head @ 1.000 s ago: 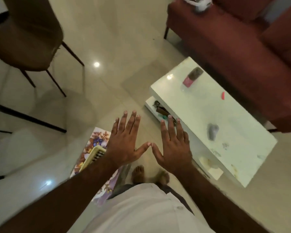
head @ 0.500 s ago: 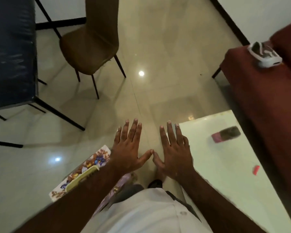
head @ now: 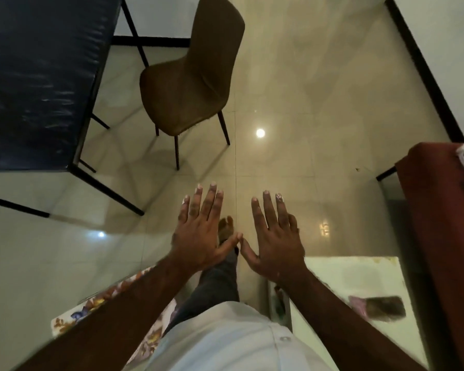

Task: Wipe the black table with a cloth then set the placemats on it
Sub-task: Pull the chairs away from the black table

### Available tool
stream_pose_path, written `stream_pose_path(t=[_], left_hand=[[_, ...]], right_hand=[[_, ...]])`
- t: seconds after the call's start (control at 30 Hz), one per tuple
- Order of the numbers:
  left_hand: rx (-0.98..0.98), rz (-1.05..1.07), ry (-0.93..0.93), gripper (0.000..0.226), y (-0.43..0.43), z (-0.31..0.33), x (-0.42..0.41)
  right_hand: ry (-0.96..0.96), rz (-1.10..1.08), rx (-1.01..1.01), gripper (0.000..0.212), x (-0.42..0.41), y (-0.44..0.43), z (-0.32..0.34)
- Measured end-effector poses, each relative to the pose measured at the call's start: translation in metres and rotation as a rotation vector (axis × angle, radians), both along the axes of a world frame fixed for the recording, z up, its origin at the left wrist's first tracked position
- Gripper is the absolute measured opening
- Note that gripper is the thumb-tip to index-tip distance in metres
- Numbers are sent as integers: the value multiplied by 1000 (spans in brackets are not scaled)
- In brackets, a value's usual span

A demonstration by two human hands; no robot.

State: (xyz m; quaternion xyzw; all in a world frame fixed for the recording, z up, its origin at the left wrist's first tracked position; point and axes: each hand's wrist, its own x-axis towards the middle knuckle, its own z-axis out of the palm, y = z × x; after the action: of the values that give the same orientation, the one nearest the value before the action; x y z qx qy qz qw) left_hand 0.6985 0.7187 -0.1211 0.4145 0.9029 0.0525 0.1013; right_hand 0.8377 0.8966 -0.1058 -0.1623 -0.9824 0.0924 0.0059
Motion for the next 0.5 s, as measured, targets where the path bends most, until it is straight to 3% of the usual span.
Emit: stream_pose_path(t=[0.5], left_hand=[[-8, 101, -57, 111, 148, 26, -291]], right_hand=[[-20, -4, 54, 107, -311, 174, 22]])
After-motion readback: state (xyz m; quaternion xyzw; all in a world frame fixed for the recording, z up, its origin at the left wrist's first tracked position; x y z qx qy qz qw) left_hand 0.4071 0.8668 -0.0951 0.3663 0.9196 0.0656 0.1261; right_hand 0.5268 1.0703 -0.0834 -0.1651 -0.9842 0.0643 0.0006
